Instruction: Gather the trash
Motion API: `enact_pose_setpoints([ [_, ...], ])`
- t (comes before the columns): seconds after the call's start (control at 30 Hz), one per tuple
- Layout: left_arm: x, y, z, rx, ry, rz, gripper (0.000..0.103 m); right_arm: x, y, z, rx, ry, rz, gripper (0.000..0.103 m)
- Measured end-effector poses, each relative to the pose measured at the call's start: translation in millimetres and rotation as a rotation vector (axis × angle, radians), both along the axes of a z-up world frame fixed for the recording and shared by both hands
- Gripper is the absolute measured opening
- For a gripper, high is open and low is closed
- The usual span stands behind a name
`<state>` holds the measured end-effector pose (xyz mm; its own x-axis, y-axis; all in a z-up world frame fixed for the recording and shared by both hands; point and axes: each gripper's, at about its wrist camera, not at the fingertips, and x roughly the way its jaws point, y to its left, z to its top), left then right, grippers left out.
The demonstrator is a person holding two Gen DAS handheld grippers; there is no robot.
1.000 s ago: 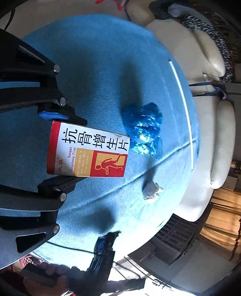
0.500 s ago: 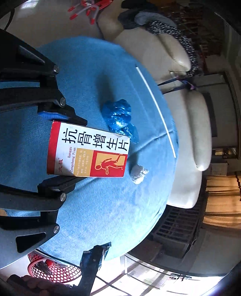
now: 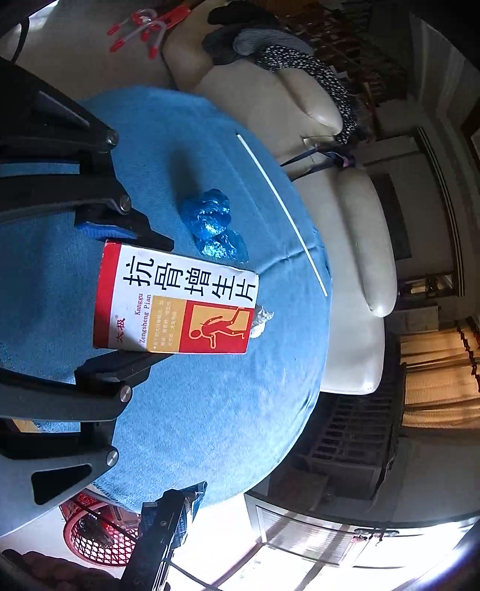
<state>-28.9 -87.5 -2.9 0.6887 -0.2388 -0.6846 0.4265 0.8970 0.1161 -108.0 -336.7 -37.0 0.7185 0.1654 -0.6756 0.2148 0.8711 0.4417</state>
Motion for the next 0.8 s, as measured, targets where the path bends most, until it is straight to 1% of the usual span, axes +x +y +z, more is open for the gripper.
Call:
enact_pose_setpoints([
  [0.3, -11.2, -15.5, 2.9, 0.031, -0.021, -0.025, 0.051, -21.0, -4.5, 1.3, 0.006, -0.032, 0.004, 0.042],
  [0.8, -24.3, -41.5, 1.9, 0.073, -0.034, -0.073, 0.051, -29.2, -16.5, -3.2, 0.025, -0.043, -0.010, 0.042],
])
